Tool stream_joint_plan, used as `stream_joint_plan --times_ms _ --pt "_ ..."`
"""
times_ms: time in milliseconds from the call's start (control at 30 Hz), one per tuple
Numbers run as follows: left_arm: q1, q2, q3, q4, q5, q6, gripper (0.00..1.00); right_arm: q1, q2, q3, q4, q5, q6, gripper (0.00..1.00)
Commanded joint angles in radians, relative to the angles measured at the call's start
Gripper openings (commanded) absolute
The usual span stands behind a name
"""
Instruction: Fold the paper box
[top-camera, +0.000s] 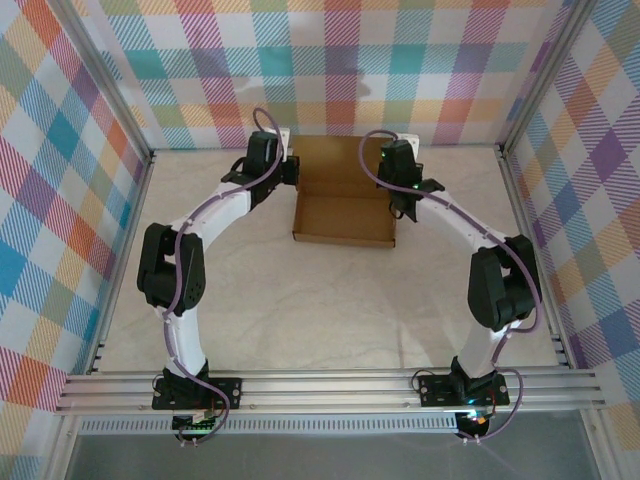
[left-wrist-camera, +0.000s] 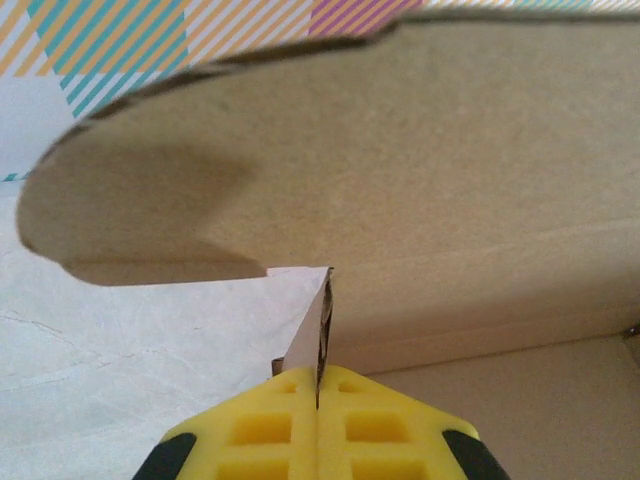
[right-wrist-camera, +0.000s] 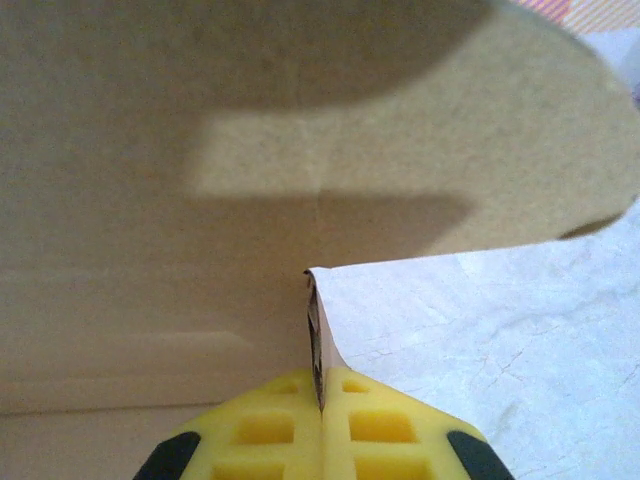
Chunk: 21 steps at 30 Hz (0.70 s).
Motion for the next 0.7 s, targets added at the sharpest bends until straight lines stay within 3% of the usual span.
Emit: stream_joint_plan --times_ms 0,167,667 --pt "-0.056 -0.043 -0.041 0.094 0.023 -0.035 0.00 0.037 0.011 -0.046 0.165 -0.018 0.096 0.00" --pt "-0.080 -0.065 -0.102 0.169 -0.018 -0.030 0.00 0.057 0.007 -0.136 0.325 -0.002 0.044 0.00" --pt "-0.145 -0.127 -0.296 0.343 -0.073 0.009 0.00 0.080 -0.037 -0.339 0.528 0.021 0.055 0.00"
